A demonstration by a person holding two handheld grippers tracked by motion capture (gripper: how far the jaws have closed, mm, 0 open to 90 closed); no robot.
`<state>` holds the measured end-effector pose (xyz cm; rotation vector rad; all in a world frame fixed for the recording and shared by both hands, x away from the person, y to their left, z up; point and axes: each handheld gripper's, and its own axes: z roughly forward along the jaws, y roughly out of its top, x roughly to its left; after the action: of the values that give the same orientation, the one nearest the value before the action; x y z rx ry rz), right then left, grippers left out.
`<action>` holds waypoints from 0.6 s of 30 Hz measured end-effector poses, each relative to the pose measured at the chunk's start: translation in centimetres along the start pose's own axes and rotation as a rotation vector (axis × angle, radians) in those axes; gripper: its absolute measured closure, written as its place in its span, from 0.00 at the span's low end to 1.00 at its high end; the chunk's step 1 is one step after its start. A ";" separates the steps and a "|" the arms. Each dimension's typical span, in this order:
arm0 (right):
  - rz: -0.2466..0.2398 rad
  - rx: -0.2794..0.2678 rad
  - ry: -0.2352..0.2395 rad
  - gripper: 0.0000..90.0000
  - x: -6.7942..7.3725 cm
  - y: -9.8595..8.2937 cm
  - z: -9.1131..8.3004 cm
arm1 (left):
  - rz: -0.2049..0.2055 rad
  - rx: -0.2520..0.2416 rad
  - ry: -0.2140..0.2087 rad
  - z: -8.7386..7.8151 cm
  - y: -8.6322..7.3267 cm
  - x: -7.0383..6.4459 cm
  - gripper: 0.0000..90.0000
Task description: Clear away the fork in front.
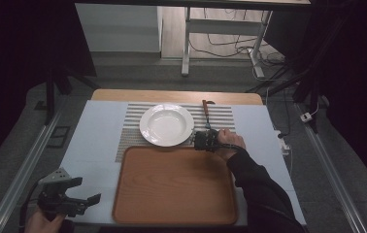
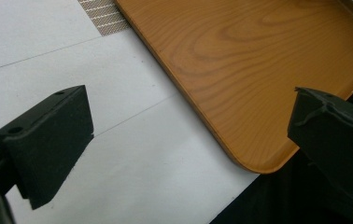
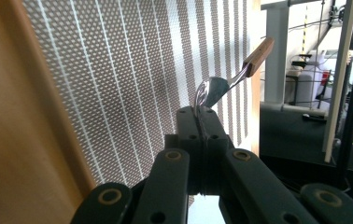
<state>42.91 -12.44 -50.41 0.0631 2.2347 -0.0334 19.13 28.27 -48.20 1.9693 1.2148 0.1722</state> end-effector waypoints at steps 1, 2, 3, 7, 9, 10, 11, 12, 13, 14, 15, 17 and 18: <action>0.012 -0.005 0.004 1.00 -0.1 -0.1 -0.3 | 0.000 0.000 0.000 0.0 0.0 0.0 0.00; 0.030 -0.027 0.034 1.00 -0.3 -0.2 -0.5 | 0.000 -0.002 -0.003 0.0 0.0 0.0 0.00; 0.044 -0.044 0.044 1.00 -0.4 -0.3 -0.7 | 0.000 -0.002 -0.003 0.0 0.0 0.0 0.00; 0.081 -0.074 0.076 1.00 -0.8 -0.7 -1.5 | 0.006 -0.002 -0.005 0.0 0.0 0.0 0.00; 0.120 -0.092 0.051 1.00 -1.1 -1.0 -2.4 | 0.007 -0.001 -0.004 0.0 0.0 -0.1 0.00; 0.138 -0.100 0.057 1.00 -1.1 -1.1 -2.7 | 0.009 0.003 -0.005 0.0 0.1 -0.1 0.00; 0.146 -0.124 0.089 1.00 -1.3 -1.2 -2.9 | 0.009 0.003 -0.005 0.0 0.1 -0.1 0.00; 0.154 -0.126 0.069 1.00 -1.3 -1.3 -3.2 | 0.008 0.004 -0.003 0.0 0.1 -0.1 0.00; 0.161 -0.134 0.071 1.00 -1.4 -1.4 -3.4 | 0.008 0.004 -0.003 0.0 0.1 -0.1 0.00; 0.170 -0.145 0.079 1.00 -1.5 -1.5 -3.7 | 0.012 0.000 -0.001 0.0 0.1 -0.1 0.00; 0.179 -0.160 0.094 1.00 -1.6 -1.6 -3.9 | 0.012 0.000 -0.001 0.0 0.1 -0.1 0.00; 0.203 -0.183 0.092 1.00 -1.7 -1.8 -4.5 | 0.016 -0.013 0.000 -0.1 0.2 0.0 0.00; 0.217 -0.194 0.105 1.00 -1.7 -2.0 -4.7 | 0.015 -0.017 0.002 -0.1 0.2 0.0 0.00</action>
<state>40.14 -14.25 -46.10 0.2043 2.3123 0.3110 19.25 28.29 -48.01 1.9647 1.1962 0.1912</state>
